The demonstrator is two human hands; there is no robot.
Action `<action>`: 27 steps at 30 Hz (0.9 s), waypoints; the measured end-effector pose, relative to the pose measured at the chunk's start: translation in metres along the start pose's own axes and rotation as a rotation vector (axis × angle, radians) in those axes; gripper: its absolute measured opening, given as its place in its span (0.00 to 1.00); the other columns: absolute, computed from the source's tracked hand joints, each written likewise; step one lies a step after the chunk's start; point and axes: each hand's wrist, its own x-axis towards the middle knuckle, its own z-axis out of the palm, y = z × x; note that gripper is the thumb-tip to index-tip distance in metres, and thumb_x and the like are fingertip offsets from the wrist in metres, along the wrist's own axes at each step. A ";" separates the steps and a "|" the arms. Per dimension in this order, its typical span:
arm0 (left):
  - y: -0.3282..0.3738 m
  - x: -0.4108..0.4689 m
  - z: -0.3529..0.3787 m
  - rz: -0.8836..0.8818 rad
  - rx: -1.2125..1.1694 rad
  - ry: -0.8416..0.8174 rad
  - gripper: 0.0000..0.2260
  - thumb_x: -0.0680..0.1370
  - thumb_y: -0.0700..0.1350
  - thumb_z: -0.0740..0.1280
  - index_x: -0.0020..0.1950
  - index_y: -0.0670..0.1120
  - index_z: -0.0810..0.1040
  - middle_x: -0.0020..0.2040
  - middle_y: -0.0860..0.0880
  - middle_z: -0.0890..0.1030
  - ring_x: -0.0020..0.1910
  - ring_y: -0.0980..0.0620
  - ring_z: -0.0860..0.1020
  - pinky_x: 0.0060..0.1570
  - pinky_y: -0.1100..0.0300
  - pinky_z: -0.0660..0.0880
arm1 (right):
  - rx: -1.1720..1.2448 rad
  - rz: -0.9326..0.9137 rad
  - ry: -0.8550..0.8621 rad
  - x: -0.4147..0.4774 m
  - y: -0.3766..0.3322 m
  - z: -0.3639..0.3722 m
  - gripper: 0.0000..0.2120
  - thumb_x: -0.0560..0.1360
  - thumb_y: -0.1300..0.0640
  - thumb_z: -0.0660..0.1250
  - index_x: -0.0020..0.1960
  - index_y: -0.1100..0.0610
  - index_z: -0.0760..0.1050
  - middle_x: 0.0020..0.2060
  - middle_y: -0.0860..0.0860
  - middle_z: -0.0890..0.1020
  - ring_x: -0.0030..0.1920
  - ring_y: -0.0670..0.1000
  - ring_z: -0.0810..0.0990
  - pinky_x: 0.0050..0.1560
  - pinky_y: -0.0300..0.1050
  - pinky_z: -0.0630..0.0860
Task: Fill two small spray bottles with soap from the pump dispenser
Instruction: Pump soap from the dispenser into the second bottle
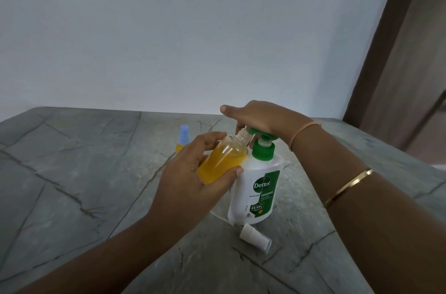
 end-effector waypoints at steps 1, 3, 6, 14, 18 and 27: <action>0.000 0.000 0.000 -0.004 0.003 0.001 0.26 0.64 0.67 0.63 0.59 0.61 0.68 0.54 0.64 0.75 0.51 0.61 0.75 0.48 0.60 0.76 | -0.001 -0.003 -0.001 0.000 0.000 0.000 0.29 0.78 0.36 0.51 0.55 0.60 0.75 0.35 0.50 0.77 0.27 0.46 0.76 0.32 0.39 0.70; 0.001 0.000 0.000 -0.006 0.007 -0.001 0.25 0.64 0.66 0.65 0.59 0.62 0.67 0.54 0.65 0.74 0.50 0.64 0.74 0.48 0.63 0.75 | -0.006 -0.014 0.001 0.001 -0.001 -0.001 0.28 0.78 0.36 0.52 0.54 0.60 0.74 0.35 0.51 0.77 0.27 0.46 0.76 0.33 0.40 0.71; 0.001 0.000 0.001 -0.007 0.005 -0.003 0.23 0.65 0.62 0.67 0.58 0.62 0.67 0.53 0.66 0.73 0.50 0.64 0.73 0.47 0.65 0.73 | 0.003 -0.028 0.008 0.002 -0.001 -0.004 0.28 0.78 0.37 0.53 0.54 0.61 0.73 0.34 0.51 0.78 0.28 0.47 0.77 0.35 0.40 0.72; -0.002 0.000 0.001 0.003 0.017 -0.005 0.24 0.64 0.65 0.66 0.58 0.64 0.66 0.52 0.70 0.69 0.49 0.69 0.71 0.47 0.66 0.72 | -0.001 -0.031 -0.001 0.000 -0.005 -0.005 0.29 0.78 0.37 0.52 0.59 0.61 0.73 0.33 0.49 0.77 0.29 0.47 0.77 0.35 0.40 0.72; -0.002 0.000 0.000 0.012 0.004 0.005 0.24 0.64 0.67 0.63 0.59 0.63 0.67 0.53 0.67 0.73 0.51 0.64 0.74 0.48 0.62 0.75 | 0.010 -0.023 0.020 0.002 -0.001 -0.002 0.29 0.78 0.36 0.51 0.56 0.60 0.74 0.33 0.50 0.79 0.31 0.48 0.77 0.39 0.42 0.74; -0.002 -0.001 0.001 0.003 0.006 0.002 0.25 0.64 0.67 0.63 0.60 0.61 0.68 0.56 0.60 0.76 0.53 0.59 0.76 0.49 0.58 0.77 | 0.028 -0.031 0.002 0.003 0.000 -0.001 0.27 0.78 0.36 0.52 0.52 0.60 0.73 0.35 0.51 0.79 0.30 0.48 0.78 0.41 0.43 0.74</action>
